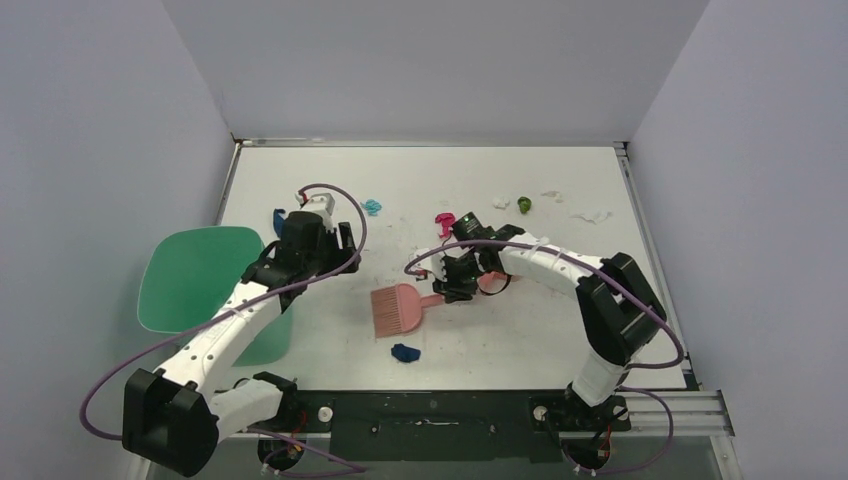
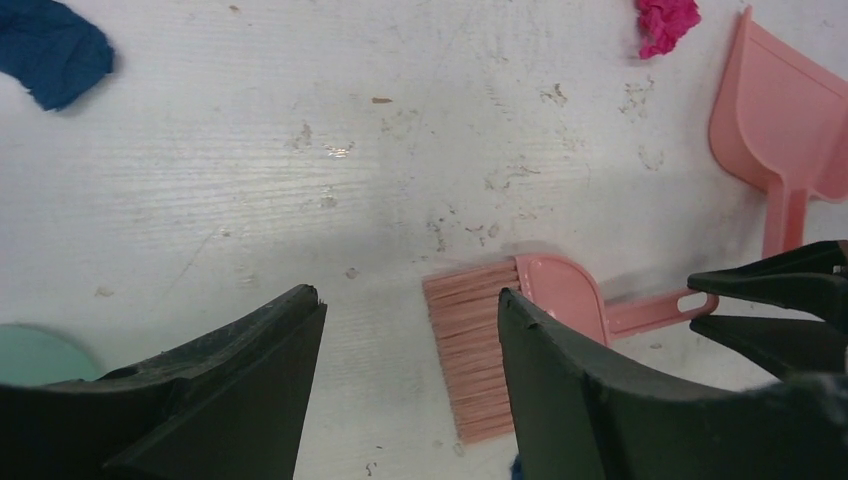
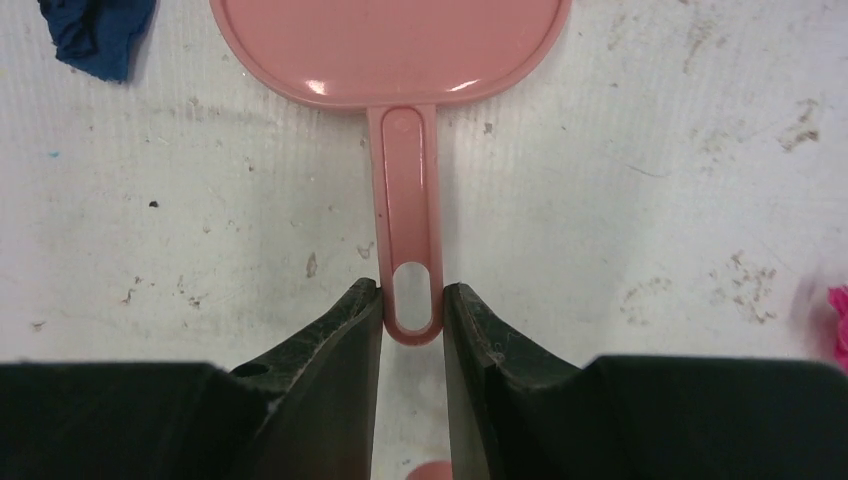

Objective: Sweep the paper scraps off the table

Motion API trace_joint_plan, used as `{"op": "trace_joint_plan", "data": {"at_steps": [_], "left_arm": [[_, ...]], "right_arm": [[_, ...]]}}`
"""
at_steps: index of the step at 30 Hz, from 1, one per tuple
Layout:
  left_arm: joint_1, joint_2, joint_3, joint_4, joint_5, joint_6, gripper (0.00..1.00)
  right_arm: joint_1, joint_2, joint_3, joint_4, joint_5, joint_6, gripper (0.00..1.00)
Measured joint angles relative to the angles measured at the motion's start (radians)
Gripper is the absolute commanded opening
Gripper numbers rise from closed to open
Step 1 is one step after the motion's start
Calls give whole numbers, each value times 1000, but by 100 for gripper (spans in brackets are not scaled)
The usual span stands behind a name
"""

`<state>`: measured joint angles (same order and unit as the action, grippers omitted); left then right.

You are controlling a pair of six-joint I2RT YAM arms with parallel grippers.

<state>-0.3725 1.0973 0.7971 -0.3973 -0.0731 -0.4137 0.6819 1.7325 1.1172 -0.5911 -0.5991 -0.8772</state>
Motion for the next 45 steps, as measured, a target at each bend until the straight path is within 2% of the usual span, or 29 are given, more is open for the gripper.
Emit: {"op": "trace_joint_plan", "data": {"at_steps": [5,12,18,22,26,30,34,41,45], "left_arm": [[2,43,0,48,126,-2,63],[1,160,-1,168,391,-61,63],[-16,177,-1,192,444,-78,63],[-103,83,-29,184,351,-41,62],[-301,-61,-61,165,154,23,59],[-455,-122,-74,151,-10,86,54],[-542,-86,-72,137,-114,166,51],[-721,123,-11,20,-247,376,51],[-769,156,-10,1,-299,433,52]], "right_arm": [[-50,-103,-47,6,-18,17,5],[-52,-226,-102,6,-16,23,5],[-60,-261,-116,5,-29,51,5],[-120,-253,-120,-4,-98,109,5],[-179,-204,-118,-18,-169,168,5],[-198,-145,-99,-43,-225,226,5],[-210,-109,-67,-55,-271,275,5],[-248,-53,-4,-94,-348,323,5],[-269,-31,4,-113,-373,334,5]]}}
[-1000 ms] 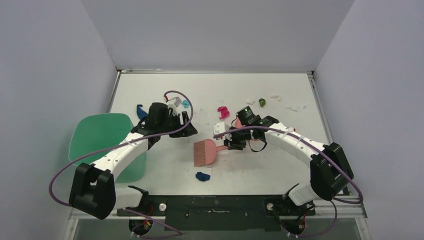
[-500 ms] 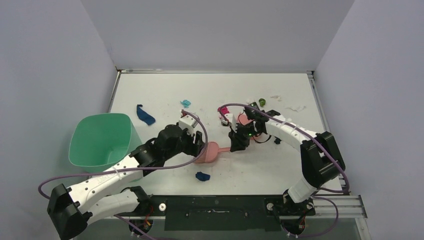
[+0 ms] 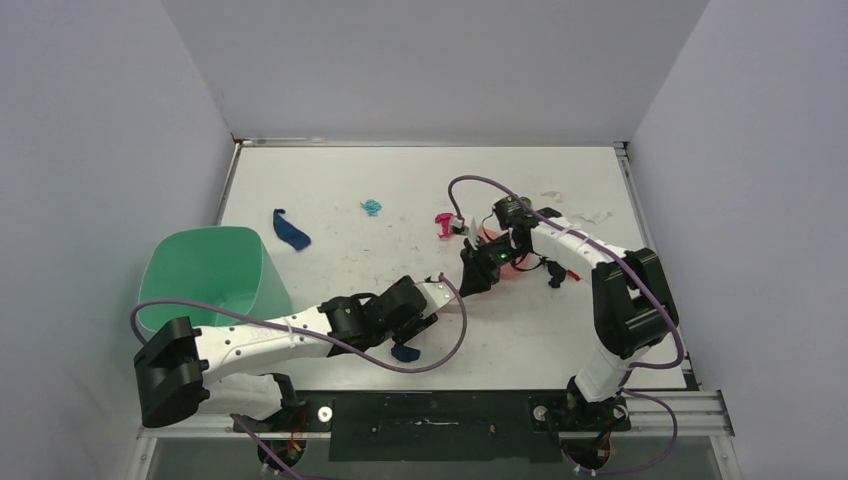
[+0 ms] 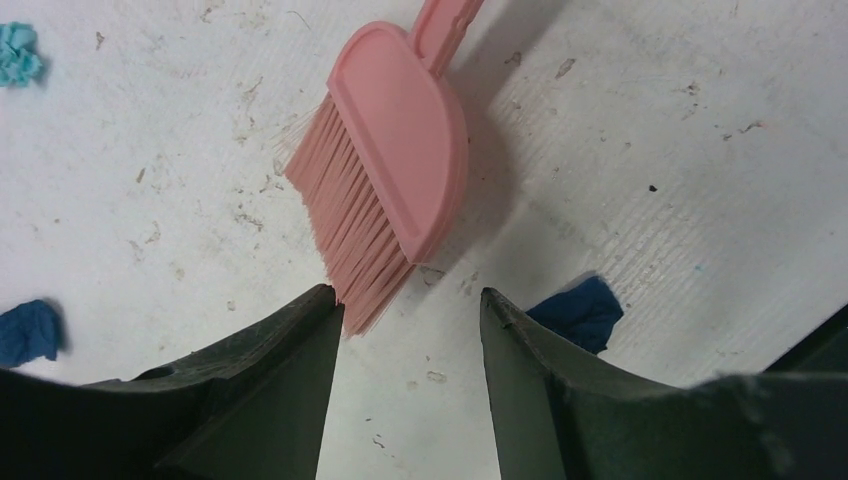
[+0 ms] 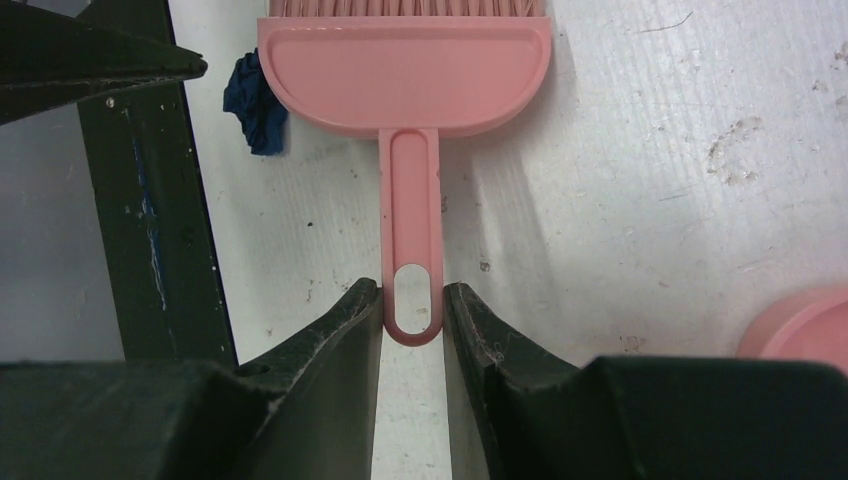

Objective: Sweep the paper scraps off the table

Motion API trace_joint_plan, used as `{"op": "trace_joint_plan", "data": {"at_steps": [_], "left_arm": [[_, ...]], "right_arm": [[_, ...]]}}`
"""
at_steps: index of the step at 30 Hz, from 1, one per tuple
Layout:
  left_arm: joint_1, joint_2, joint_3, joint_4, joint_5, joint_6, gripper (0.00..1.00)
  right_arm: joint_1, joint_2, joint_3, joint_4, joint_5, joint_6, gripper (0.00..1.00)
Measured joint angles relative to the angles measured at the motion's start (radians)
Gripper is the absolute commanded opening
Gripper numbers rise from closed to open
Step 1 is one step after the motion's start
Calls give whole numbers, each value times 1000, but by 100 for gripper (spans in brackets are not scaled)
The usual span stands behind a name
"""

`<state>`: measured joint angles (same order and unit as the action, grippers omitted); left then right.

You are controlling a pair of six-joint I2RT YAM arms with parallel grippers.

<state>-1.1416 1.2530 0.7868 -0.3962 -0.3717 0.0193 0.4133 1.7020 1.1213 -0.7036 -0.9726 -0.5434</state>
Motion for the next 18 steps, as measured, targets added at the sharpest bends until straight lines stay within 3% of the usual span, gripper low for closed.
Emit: {"op": "trace_joint_plan", "data": {"at_steps": [8,18], "left_arm": [[-43,40,10,34,-50,71,49],[-68,188,60,72,-113,160,18]], "right_arm": [[-13,6,1,-17,-40,11,5],[-26,13,1,-28,-68,16,5]]}}
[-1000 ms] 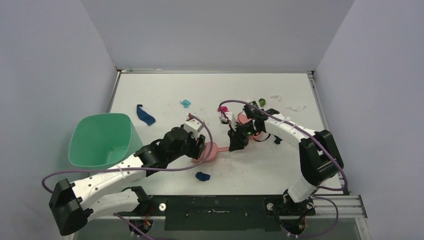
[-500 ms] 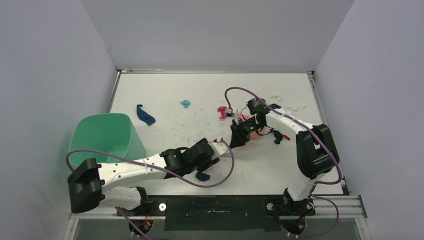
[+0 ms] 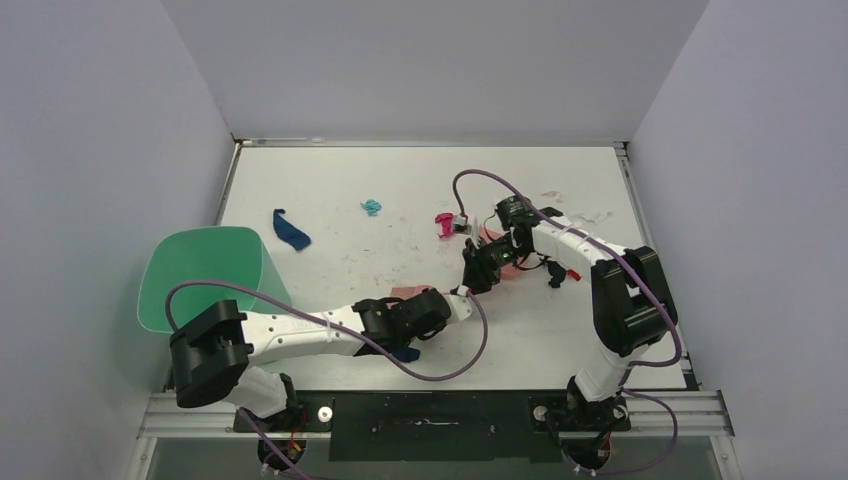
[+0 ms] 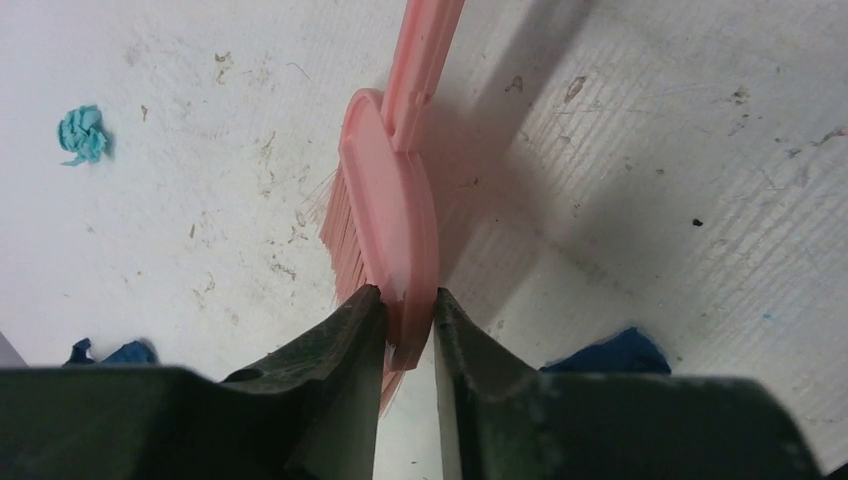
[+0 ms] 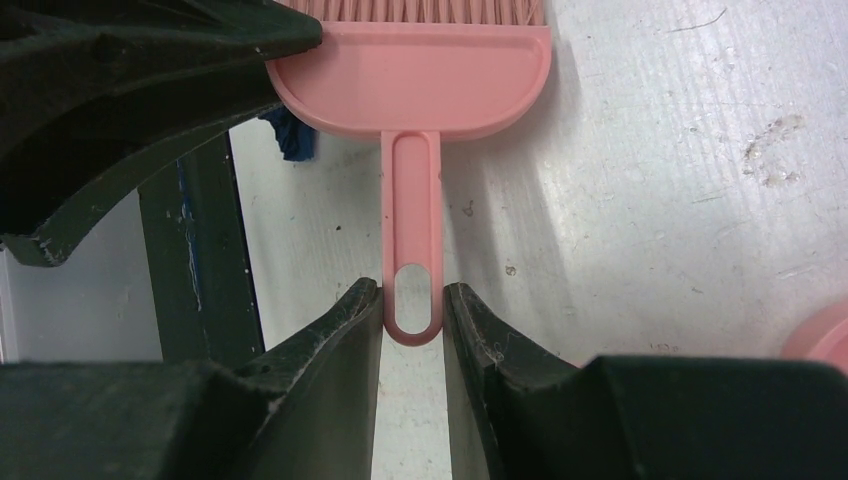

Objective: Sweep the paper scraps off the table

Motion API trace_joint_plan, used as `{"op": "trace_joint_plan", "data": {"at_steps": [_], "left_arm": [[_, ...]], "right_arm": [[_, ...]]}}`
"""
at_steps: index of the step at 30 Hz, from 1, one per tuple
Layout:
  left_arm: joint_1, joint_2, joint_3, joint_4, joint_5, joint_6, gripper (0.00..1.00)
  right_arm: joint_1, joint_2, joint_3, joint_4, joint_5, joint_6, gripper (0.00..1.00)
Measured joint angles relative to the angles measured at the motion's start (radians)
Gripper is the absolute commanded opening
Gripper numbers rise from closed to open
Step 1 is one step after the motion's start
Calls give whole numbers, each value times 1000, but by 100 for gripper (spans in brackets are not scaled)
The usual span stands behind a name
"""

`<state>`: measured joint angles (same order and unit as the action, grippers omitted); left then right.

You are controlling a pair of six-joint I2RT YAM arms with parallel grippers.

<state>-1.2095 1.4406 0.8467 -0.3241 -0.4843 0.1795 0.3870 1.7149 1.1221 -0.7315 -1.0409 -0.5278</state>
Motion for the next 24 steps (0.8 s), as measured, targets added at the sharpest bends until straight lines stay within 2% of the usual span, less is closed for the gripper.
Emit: {"op": "trace_joint_plan", "data": {"at_steps": [5,7,10,11,16,19,24], "left_arm": [[-5,3,0,7,-24,32,2],[-14,3,-2,6,-24,46,0],[-15,-2,-3,0,-24,59,0],[-15,-8,-3,-5,-25,61,0],[-1,-97,-3,-27,-18,61,0],[32,-182,-1,-39,10,61,0],[158,-266,32,-98,133,40,0]], "right_arm": [[-2,0,0,2,-17,3,5],[-6,0,2,6,-30,3,8],[-9,1,6,8,-51,3,25],[-9,1,6,9,-58,3,35],[-28,-7,43,-55,-99,-21,58],[-65,-8,153,-193,-123,-130,83],[-144,-34,375,-463,-151,-429,96]]}}
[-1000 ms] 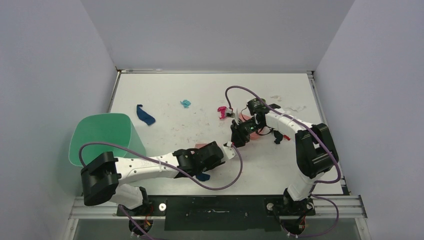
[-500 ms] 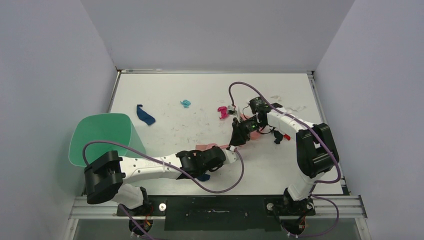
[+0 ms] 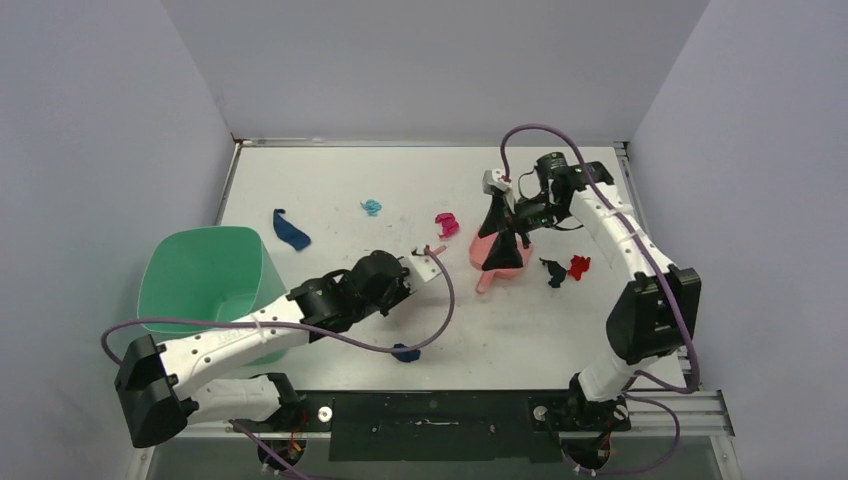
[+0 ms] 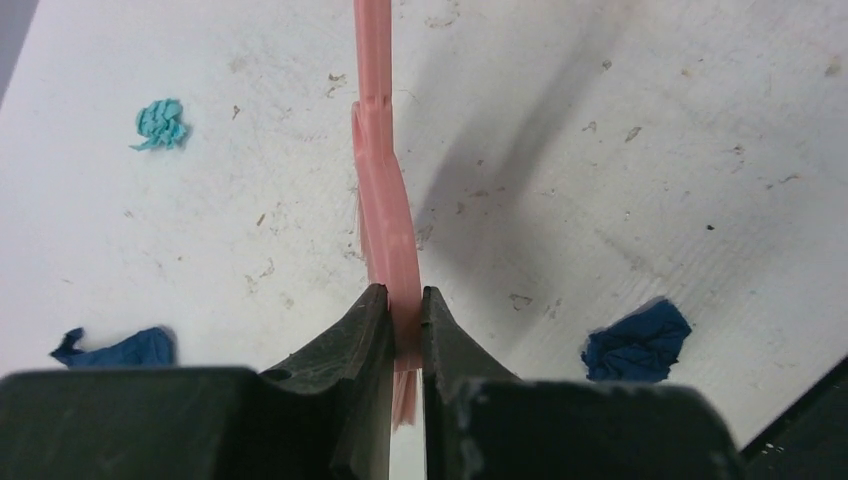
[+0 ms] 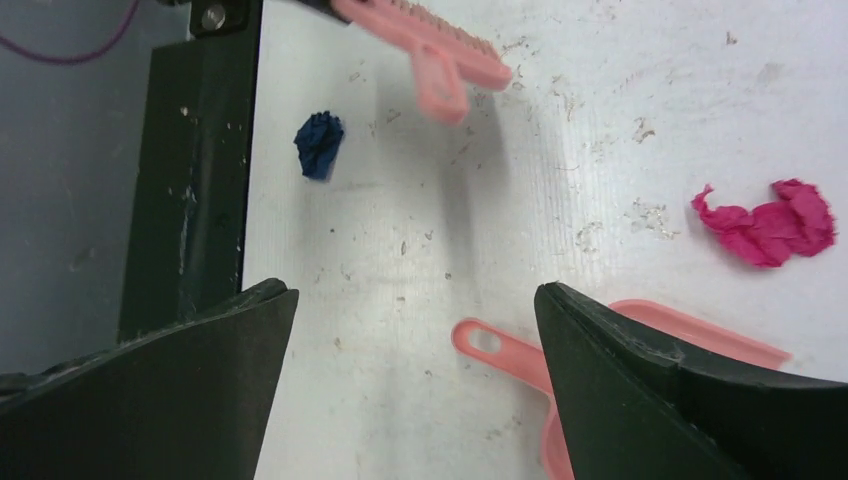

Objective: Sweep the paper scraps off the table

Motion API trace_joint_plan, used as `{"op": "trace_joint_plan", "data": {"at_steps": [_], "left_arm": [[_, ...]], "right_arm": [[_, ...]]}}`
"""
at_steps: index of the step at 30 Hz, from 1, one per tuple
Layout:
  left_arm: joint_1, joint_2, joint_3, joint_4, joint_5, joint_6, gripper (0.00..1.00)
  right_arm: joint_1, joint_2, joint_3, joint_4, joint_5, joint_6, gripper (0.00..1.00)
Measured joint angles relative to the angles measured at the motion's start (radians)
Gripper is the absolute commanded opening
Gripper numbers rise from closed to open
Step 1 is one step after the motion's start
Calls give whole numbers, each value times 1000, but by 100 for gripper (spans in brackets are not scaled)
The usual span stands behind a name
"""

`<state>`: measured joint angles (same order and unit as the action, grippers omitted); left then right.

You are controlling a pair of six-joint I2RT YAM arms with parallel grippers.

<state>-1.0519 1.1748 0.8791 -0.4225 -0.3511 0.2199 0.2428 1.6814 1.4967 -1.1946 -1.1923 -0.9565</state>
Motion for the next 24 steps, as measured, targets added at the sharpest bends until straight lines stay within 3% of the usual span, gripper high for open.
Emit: {"op": "trace_joint_plan", "data": {"at_steps": [4,8,11,24], "left_arm": [[100,-86,3,-29,169,-39,0],[125,-145,14,-47,348,-77,0],[126,-143,27,-56,442,-95,0],[126,-115,28,-39,622,-157,0]], "right_arm": [[8,-145,-26,-39,47,-98,96],[49,-358,-124,80,130,-66,97],[99,-429,-151,147,173,-39,95],[319,-318,-175,191,224,8,74]]}}
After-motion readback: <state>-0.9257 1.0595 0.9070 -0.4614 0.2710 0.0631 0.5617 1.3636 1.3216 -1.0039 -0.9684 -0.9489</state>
